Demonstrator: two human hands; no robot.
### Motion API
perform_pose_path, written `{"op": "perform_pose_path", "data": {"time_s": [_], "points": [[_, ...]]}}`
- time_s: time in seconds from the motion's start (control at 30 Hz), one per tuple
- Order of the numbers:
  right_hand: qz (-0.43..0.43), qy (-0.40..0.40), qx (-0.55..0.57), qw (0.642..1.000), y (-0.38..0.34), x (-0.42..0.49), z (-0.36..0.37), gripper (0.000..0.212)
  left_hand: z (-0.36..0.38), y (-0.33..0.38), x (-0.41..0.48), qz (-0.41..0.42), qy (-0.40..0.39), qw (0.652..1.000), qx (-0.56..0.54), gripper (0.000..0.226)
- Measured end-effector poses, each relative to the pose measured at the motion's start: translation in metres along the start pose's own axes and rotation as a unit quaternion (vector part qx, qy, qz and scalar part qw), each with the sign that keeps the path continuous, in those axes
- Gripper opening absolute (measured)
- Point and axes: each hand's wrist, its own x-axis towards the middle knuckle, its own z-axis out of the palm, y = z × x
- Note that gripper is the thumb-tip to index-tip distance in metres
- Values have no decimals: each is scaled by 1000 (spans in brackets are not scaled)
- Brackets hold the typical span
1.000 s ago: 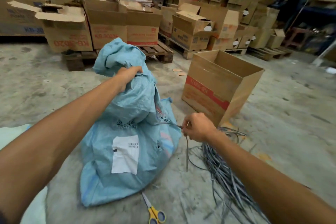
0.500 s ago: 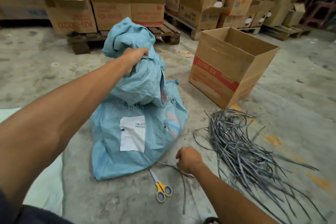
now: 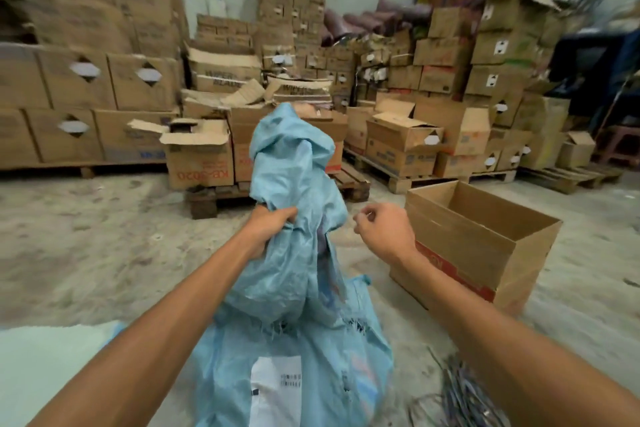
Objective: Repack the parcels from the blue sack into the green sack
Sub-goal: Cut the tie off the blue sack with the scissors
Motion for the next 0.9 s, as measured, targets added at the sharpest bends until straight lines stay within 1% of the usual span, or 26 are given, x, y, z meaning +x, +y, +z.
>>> {"op": "perform_pose_path", "data": {"time_s": [0.07,0.1,0.17,0.2,0.23,0.3,0.37,0.4,0.43,0.47,0.53,0.57,0.6,0.63,0.67,0.7,0.73,0.77,0.8,0.83,0.87,0.9], "points": [[68,6,120,990,-17,18,-1,37,-11,4,-2,13,-4,1000,-2,13],[112,-12,185,976,-25,25,2,43,-19,7,-3,15,-2,1000,5,12],[192,-94,280,936,-35,25,6,48,-31,7,-3,5,1,1000,8,10],[211,-146,303,918,-38,23,10,48,-37,7,-3,0,-2,1000,10,10],[213,-193,313,905,-40,19,14,48,-43,5,0,-3,-12,1000,15,15],[191,-254,330,889,-40,13,22,47,-50,2,3,-5,-40,999,17,30],[156,-305,323,882,-43,4,29,33,-57,0,8,18,-66,997,41,40],[135,-323,302,887,-43,2,35,29,-60,-3,13,30,-59,995,73,48],[112,-327,275,897,-42,1,42,36,-63,-7,16,38,-44,993,107,58],[91,-326,246,908,-40,0,49,57,-66,-12,20,35,-27,989,139,68],[60,-311,186,930,-32,-3,68,109,-73,-21,25,-12,-16,980,199,87],[38,-293,130,946,-25,-5,77,124,-74,-25,27,-48,-20,973,223,98],[5,-262,56,964,-18,-9,84,125,-75,-27,28,-80,-34,967,240,114],[-41,-212,-24,976,-10,-14,90,109,-73,-28,26,-99,-61,961,251,127],[-95,-164,-88,978,-2,-19,95,82,-71,-31,26,-105,-98,955,258,136],[-134,-143,-119,973,3,-23,99,54,-70,-34,28,-110,-149,947,261,146],[-145,-155,-115,970,9,-26,107,31,-70,-39,30,-124,-202,935,264,156],[-133,-184,-93,969,15,-28,115,15,-72,-46,33,-136,-249,913,293,164],[-102,-225,-69,966,20,-28,123,11,-75,-53,35,-139,-276,880,361,169],[-79,-263,-46,960,24,-28,130,13,-79,-60,39,-123,-272,845,444,170],[-62,-295,-32,953,26,-27,135,13,-81,-69,41,-91,-247,811,522,167],[-54,-322,-28,945,29,-26,140,15,-84,-80,46,-52,-212,787,577,158]]}}
